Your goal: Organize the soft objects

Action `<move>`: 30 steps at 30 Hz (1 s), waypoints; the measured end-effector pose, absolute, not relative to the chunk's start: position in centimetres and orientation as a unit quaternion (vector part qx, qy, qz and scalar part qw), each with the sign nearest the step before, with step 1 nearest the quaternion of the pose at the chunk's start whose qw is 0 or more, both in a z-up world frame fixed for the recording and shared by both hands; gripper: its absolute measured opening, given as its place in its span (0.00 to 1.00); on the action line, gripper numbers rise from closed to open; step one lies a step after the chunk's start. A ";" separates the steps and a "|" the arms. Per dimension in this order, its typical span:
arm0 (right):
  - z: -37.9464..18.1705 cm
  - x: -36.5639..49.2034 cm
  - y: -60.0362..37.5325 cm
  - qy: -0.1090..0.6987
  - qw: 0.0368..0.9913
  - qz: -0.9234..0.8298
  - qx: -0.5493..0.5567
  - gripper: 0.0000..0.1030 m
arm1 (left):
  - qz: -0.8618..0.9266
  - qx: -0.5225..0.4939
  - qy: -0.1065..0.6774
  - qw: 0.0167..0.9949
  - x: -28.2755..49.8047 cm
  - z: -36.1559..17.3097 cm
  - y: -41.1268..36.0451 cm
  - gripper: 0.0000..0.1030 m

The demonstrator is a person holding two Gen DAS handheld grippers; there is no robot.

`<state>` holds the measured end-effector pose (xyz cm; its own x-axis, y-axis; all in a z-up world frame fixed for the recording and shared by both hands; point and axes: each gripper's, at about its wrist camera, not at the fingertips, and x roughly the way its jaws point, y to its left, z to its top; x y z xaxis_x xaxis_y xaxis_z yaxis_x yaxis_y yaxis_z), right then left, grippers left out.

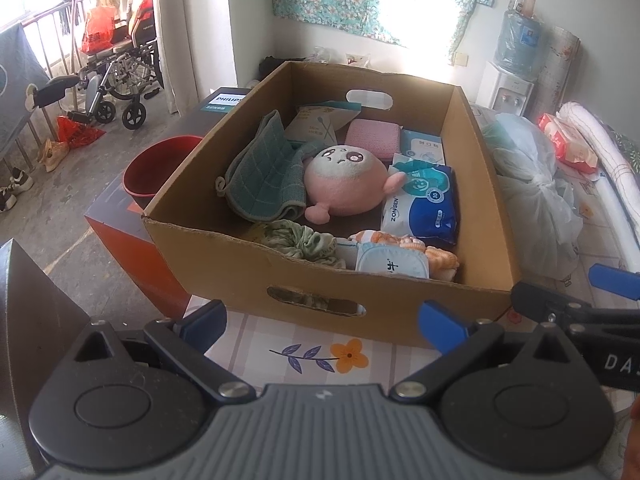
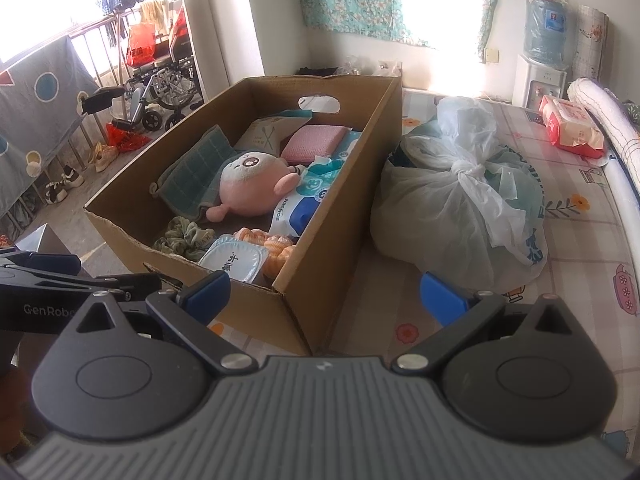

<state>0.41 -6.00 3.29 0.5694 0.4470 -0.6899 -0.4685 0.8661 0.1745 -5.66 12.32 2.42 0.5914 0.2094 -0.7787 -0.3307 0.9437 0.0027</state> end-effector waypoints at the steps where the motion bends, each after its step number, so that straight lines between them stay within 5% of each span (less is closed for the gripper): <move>1: 3.3 0.5 -6.0 0.386 0.885 0.259 -0.014 0.99 | 0.152 -0.072 0.426 0.889 -5.6 2.4 12.3 1.00; 30: 2.7 0.8 -6.0 0.400 0.880 0.258 -0.009 0.99 | 0.154 -0.079 0.433 0.885 -5.7 2.0 12.3 1.00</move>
